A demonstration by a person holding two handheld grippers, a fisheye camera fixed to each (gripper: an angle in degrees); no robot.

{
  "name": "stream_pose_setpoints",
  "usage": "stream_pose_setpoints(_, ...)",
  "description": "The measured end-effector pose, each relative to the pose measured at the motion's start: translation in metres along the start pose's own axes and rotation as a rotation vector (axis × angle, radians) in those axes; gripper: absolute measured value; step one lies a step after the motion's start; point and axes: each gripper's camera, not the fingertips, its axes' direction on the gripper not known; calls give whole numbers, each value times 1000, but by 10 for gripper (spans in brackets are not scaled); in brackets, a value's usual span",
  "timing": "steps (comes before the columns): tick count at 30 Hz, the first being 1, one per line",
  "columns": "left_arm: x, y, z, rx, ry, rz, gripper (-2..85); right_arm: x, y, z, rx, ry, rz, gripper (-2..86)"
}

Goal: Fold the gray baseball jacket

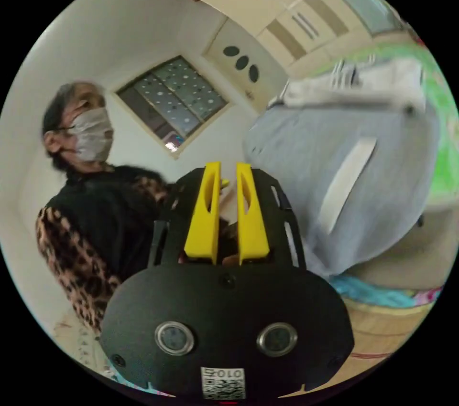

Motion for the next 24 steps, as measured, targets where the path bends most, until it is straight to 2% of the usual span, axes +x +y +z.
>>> stream_pose_setpoints(5, 63, -77, 18, 92, -43, 199, -1, -13, -120, 76, -187, 194, -67, 117)
stream_pose_setpoints(7, 85, -118, 30, 108, -145, 215, -1, -11, -149, 107, -223, 222, -41, 113)
stream_pose_setpoints(13, 80, -221, 93, -21, -486, 107, -2, -2, -176, 211, -487, 220, 55, 89)
stream_pose_setpoints(16, 51, -250, 116, -69, -464, 29, -2, 6, -163, 248, -558, 297, 86, 56)
stream_pose_setpoints(17, 42, -252, 118, -64, -460, -13, -2, 17, -159, 252, -531, 275, 124, 46)
stream_pose_setpoints(19, 15, -249, 123, -33, -364, -97, -2, 45, -154, 251, -480, 26, 221, 47)
stream_pose_setpoints(20, 12, -248, 120, -17, -334, -113, -2, 64, -149, 247, -399, -181, 258, 47)
stream_pose_setpoints(21, 12, -245, 112, 36, -306, -123, -2, 80, -144, 243, -312, -277, 299, 44)
stream_pose_setpoints(24, 10, -234, 116, 48, -290, -177, -2, 88, -151, 245, -258, -335, 278, 31)
